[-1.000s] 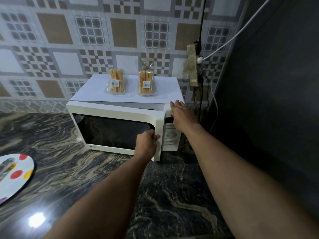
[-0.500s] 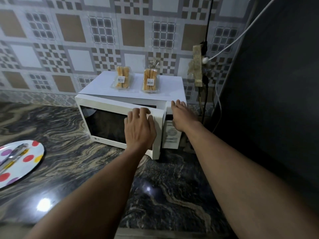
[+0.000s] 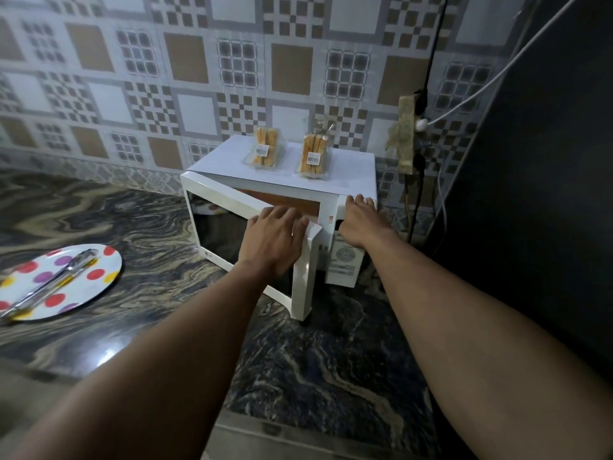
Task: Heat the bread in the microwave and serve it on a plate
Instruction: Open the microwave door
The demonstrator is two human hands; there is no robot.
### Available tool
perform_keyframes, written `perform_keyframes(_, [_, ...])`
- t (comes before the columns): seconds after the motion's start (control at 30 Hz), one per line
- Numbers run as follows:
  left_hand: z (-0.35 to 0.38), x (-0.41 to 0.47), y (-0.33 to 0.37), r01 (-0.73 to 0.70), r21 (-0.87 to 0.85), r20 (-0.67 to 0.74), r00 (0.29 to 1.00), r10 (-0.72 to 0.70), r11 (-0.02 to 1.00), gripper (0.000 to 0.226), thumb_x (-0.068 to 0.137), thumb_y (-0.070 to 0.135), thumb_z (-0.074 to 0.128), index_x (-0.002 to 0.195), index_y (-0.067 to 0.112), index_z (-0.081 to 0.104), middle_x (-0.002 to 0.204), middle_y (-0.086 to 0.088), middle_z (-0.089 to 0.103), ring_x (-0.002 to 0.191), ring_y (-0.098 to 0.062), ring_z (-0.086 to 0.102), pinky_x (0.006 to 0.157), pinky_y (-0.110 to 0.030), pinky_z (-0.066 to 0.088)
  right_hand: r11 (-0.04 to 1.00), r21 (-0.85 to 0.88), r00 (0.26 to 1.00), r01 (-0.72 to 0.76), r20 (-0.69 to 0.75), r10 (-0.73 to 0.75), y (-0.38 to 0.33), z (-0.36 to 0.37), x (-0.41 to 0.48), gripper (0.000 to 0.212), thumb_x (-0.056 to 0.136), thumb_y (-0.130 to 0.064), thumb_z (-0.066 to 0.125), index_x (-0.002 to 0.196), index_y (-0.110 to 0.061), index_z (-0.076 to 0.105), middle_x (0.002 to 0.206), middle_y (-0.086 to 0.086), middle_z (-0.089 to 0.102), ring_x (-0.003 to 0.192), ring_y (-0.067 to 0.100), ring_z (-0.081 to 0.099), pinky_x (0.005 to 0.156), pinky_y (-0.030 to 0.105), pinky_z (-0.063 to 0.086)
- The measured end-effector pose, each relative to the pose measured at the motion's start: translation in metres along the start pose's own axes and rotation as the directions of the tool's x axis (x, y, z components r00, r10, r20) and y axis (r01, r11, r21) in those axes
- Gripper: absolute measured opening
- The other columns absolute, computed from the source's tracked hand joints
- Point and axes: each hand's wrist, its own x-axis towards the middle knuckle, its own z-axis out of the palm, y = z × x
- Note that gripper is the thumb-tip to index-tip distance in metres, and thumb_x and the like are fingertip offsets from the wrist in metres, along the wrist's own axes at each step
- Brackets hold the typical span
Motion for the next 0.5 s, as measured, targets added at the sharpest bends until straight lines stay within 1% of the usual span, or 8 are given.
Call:
perform_keyframes(0.07, [-0.007,-0.002,-0.001,0.071,0.028,-0.019,0.997,-0.071,0.997,0.044,0.102,0.051,0.028,0.111,0.023,0.061,0.117,-0.003,0.063,0.116,-0.027,0.054,0.093,-0.046,0.045,1.000,-0.015,1.000,-0.005,-0.005,0.005,-0.002,0.000,0.001,0.058,0.094,-0.021,0.044,0.147,-0.003,0.029,0.148,0.016,0.032,0.137,0.036,0.026,0.110,0.057,0.029])
perform_keyframes(0.13, [-0.013,-0.004,-0.004,0.159,0.024,-0.005,0.987,-0.159,0.987,0.050,0.098,0.058,0.036,0.113,0.021,0.064,0.116,-0.006,0.062,0.115,-0.028,0.052,0.091,-0.047,0.047,0.999,-0.030,1.000,-0.013,-0.008,0.013,-0.004,0.000,0.003,0.055,0.094,-0.022,0.045,0.144,-0.003,0.034,0.144,0.016,0.036,0.134,0.037,0.030,0.109,0.058,0.028])
perform_keyframes(0.2, [-0.021,-0.009,-0.007,0.240,-0.005,0.022,0.971,-0.240,0.971,0.059,0.092,0.064,0.043,0.125,0.019,0.063,0.129,-0.008,0.059,0.122,-0.030,0.049,0.096,-0.048,0.047,0.999,-0.046,1.000,-0.018,-0.014,0.018,-0.009,-0.001,0.006,0.055,0.094,-0.023,0.044,0.145,-0.004,0.034,0.144,0.014,0.037,0.134,0.036,0.030,0.110,0.059,0.025])
perform_keyframes(0.23, [-0.026,-0.012,-0.008,0.263,-0.014,0.045,0.964,-0.262,0.965,0.062,0.091,0.063,0.046,0.132,0.018,0.060,0.137,-0.009,0.056,0.128,-0.031,0.047,0.100,-0.048,0.046,0.998,-0.055,1.000,-0.011,-0.013,0.010,-0.012,-0.001,0.008,0.055,0.095,-0.023,0.044,0.145,-0.005,0.034,0.145,0.014,0.036,0.135,0.035,0.030,0.110,0.059,0.023])
perform_keyframes(0.3, [-0.037,-0.017,-0.007,0.288,-0.013,0.086,0.954,-0.286,0.957,0.061,0.092,0.054,0.052,0.138,0.015,0.056,0.143,-0.011,0.052,0.133,-0.032,0.046,0.104,-0.046,0.042,0.997,-0.068,1.000,0.022,-0.010,-0.023,-0.020,0.000,0.013,0.055,0.095,-0.024,0.043,0.146,-0.005,0.033,0.147,0.013,0.035,0.136,0.033,0.029,0.110,0.060,0.022])
perform_keyframes(0.4, [-0.052,-0.019,-0.007,0.328,0.028,0.133,0.935,-0.329,0.944,0.051,0.092,0.037,0.055,0.135,0.009,0.055,0.138,-0.017,0.054,0.124,-0.037,0.054,0.100,-0.046,0.045,0.993,-0.087,0.997,0.080,0.006,-0.080,-0.035,0.001,0.019,0.056,0.098,-0.028,0.044,0.147,-0.005,0.031,0.149,0.013,0.033,0.138,0.033,0.027,0.112,0.061,0.019])
perform_keyframes(0.47, [-0.059,-0.019,-0.012,0.356,0.078,0.151,0.919,-0.364,0.931,0.040,0.087,0.028,0.055,0.121,0.008,0.059,0.126,-0.020,0.060,0.113,-0.040,0.059,0.088,-0.044,0.049,0.989,-0.101,0.994,0.107,0.029,-0.104,-0.048,0.002,0.021,0.059,0.097,-0.032,0.046,0.147,-0.005,0.030,0.149,0.014,0.031,0.138,0.034,0.027,0.112,0.060,0.019])
perform_keyframes(0.5, [-0.062,-0.020,-0.015,0.370,0.103,0.159,0.910,-0.383,0.923,0.031,0.085,0.025,0.055,0.111,0.008,0.059,0.118,-0.020,0.063,0.107,-0.041,0.060,0.081,-0.041,0.048,0.987,-0.108,0.993,0.116,0.036,-0.113,-0.054,0.002,0.023,0.063,0.096,-0.036,0.047,0.148,-0.005,0.029,0.150,0.014,0.030,0.138,0.035,0.026,0.111,0.060,0.019])
